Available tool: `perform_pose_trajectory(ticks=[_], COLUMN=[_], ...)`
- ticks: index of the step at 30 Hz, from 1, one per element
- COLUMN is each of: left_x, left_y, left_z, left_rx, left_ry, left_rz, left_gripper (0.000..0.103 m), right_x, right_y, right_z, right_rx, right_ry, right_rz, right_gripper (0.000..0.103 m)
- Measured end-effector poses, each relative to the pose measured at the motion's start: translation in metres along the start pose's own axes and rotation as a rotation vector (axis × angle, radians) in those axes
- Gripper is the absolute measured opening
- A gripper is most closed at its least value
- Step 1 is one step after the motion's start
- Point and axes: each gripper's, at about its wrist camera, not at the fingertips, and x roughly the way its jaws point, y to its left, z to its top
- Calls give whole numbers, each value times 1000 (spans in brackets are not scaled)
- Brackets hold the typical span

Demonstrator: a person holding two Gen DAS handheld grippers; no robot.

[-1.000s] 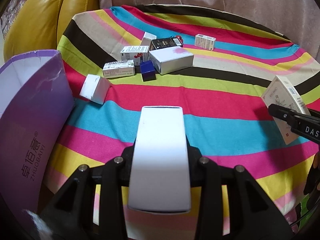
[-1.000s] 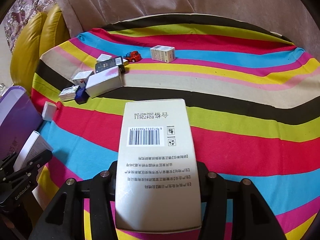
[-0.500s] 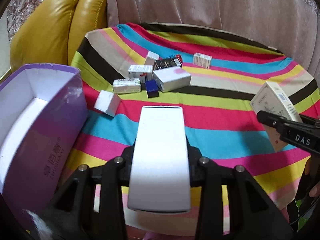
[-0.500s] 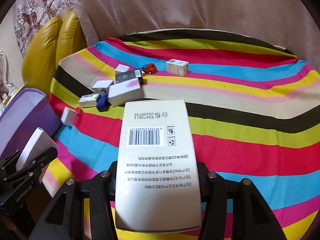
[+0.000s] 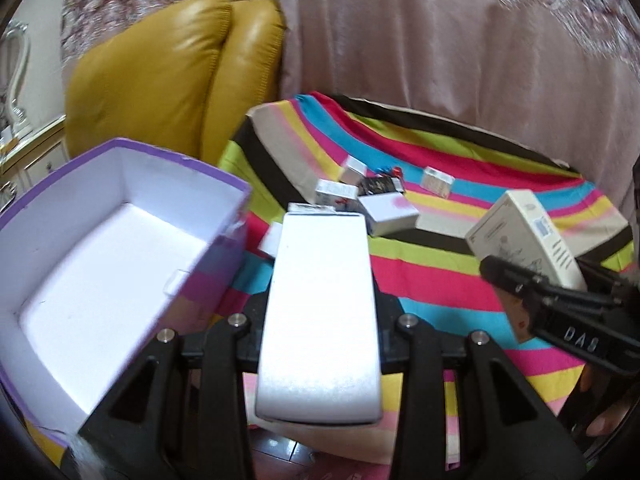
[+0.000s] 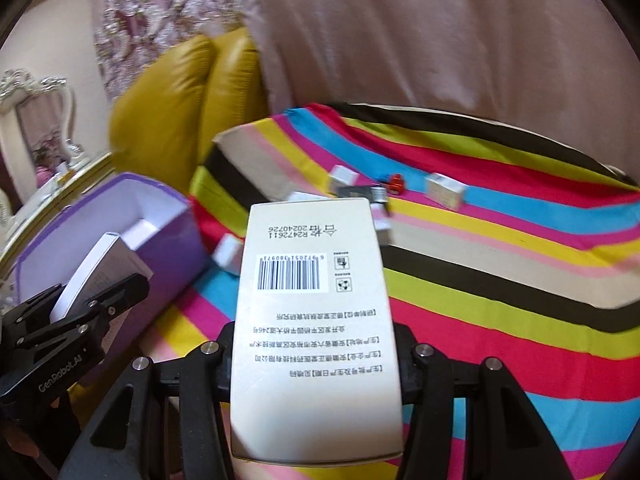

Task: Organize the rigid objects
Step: 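Carry both held boxes over the lavender storage box, then open both tools to release the boxes into the lavender box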

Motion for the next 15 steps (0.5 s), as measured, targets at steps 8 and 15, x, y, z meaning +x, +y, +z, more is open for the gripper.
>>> perform_pose_trajectory(ticks=[8, 15], left_x=[-45, -70], left_y=[55, 119], left_z=[22, 29], left_rx=[-118, -217], left_ry=[-62, -96], left_rz=[122, 283], left_gripper=[40, 40], right_x=[5, 26], right_y=[80, 161], right_z=[44, 74], right_rx=[-135, -287], right_ry=[-27, -31], right_rz=[153, 276], right_gripper=[52, 52])
